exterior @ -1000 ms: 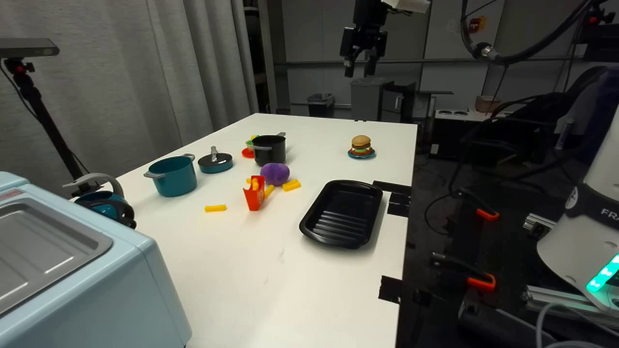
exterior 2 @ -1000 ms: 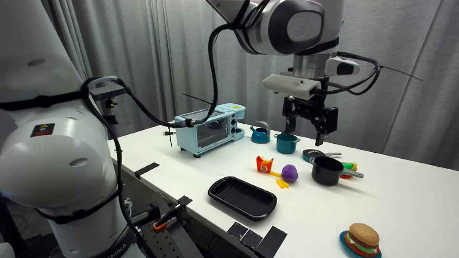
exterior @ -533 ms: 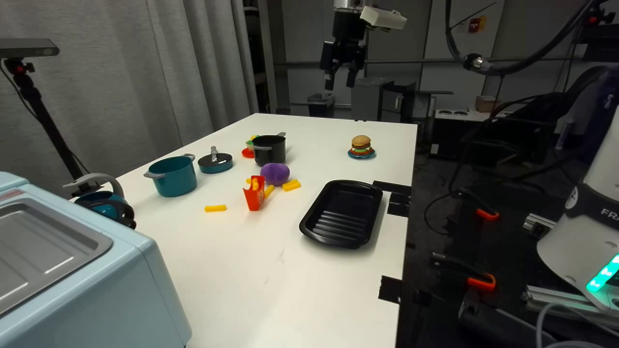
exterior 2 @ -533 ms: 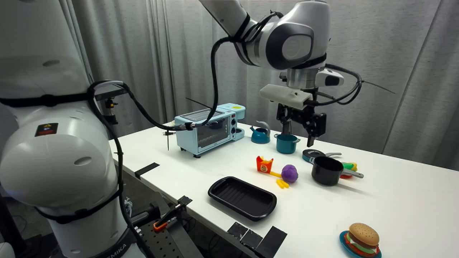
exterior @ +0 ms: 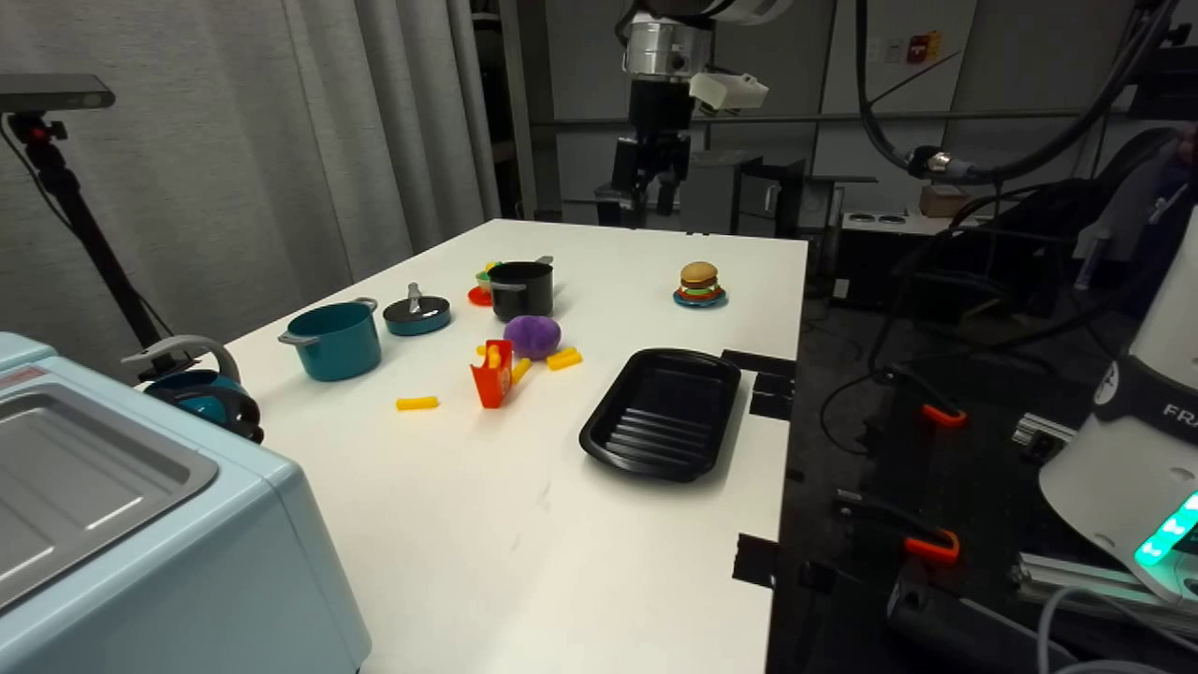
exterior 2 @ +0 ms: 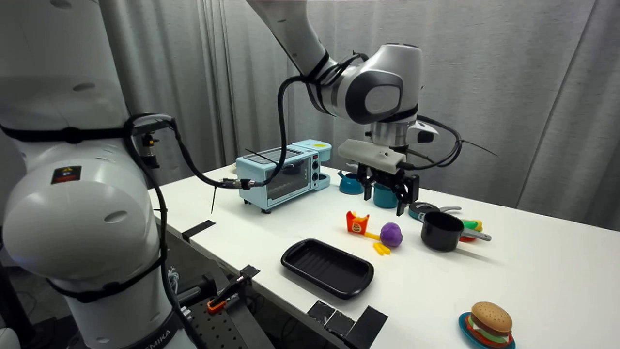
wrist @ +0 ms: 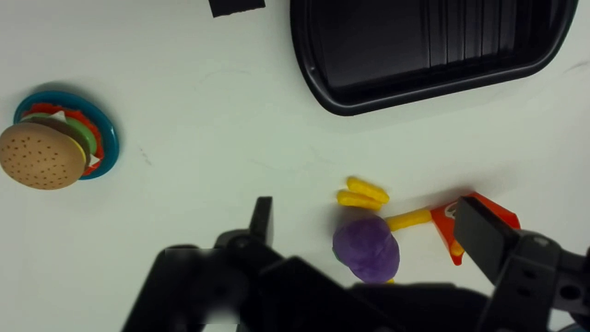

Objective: Put the toy frech-fry in the red container

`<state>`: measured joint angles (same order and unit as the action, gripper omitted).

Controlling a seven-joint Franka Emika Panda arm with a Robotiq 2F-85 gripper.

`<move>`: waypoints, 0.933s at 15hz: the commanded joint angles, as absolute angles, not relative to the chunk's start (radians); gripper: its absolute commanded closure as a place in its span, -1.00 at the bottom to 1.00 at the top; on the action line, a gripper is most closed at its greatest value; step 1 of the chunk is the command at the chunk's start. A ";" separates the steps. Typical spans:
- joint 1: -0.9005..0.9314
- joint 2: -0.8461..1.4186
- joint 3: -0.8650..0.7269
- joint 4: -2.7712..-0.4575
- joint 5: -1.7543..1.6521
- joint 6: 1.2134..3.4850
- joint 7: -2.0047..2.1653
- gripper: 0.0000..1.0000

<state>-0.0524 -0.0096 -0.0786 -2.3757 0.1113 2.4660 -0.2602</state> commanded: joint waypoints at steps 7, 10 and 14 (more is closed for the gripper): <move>-0.058 0.012 -0.072 -2.368 0.110 2.476 -0.294 -1.00; -0.053 0.034 -0.065 -2.359 0.121 2.497 -0.330 -1.00; -0.042 0.101 -0.035 -2.329 0.111 2.521 -0.365 -1.00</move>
